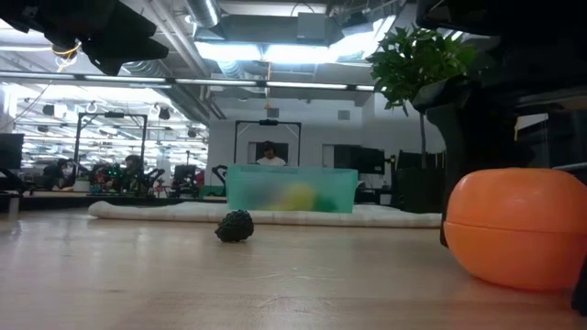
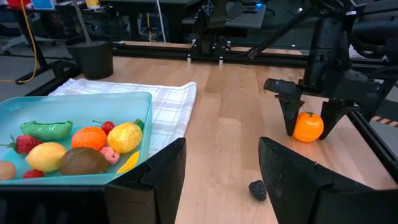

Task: Pick and placing Produce into tupperware
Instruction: Put the orange into the blue bin

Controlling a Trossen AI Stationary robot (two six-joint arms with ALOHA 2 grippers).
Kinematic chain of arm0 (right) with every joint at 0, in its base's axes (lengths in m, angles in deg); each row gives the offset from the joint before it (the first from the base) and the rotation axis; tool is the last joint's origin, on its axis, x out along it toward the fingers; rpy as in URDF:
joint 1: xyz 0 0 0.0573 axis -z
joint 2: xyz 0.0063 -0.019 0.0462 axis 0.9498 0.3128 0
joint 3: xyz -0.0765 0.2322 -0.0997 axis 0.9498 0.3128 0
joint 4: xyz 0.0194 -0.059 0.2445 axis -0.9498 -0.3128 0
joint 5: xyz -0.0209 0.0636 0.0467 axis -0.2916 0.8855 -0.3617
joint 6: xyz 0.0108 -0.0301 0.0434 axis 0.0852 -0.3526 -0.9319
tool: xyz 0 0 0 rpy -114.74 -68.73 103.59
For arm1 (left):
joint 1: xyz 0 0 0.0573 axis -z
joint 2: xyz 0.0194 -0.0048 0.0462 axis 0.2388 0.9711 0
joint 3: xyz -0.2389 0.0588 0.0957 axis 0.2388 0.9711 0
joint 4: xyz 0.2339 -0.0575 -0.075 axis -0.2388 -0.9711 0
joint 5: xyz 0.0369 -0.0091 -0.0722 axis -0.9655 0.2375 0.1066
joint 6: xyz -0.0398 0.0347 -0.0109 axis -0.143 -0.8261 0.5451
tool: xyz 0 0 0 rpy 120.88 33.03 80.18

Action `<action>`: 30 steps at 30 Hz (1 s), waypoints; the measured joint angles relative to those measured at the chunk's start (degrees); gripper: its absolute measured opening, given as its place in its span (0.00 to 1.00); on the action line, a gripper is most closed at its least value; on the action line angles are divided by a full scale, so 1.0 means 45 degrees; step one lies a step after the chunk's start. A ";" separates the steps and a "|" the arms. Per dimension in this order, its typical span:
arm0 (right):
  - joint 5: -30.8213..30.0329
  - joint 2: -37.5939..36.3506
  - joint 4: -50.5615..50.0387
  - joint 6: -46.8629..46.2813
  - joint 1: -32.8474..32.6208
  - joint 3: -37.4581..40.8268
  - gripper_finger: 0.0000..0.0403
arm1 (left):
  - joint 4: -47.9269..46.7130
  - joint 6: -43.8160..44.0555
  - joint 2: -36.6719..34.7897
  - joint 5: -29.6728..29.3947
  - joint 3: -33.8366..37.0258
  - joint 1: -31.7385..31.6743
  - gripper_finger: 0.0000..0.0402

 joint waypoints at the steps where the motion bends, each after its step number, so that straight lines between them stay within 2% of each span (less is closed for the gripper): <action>1: 0.0009 0.0002 0.0009 -0.0003 0.0000 0.0000 0.76 | -0.0004 0.0000 0.0000 0.0000 0.0000 0.0000 0.48; 9: 0.0082 0.0019 0.0085 -0.0021 -0.0005 0.0000 0.62 | -0.0005 -0.0001 0.0000 0.0000 0.0000 0.0000 0.48; 21: 0.0014 0.0005 0.0042 -0.1180 0.0055 -0.0009 0.62 | -0.0010 -0.0001 0.0000 0.0000 -0.0005 0.0000 0.48; 30: -0.0085 -0.0142 -0.3172 -0.1287 0.0542 -0.1646 0.62 | -0.0010 -0.0003 0.0000 0.0000 -0.0005 0.0003 0.48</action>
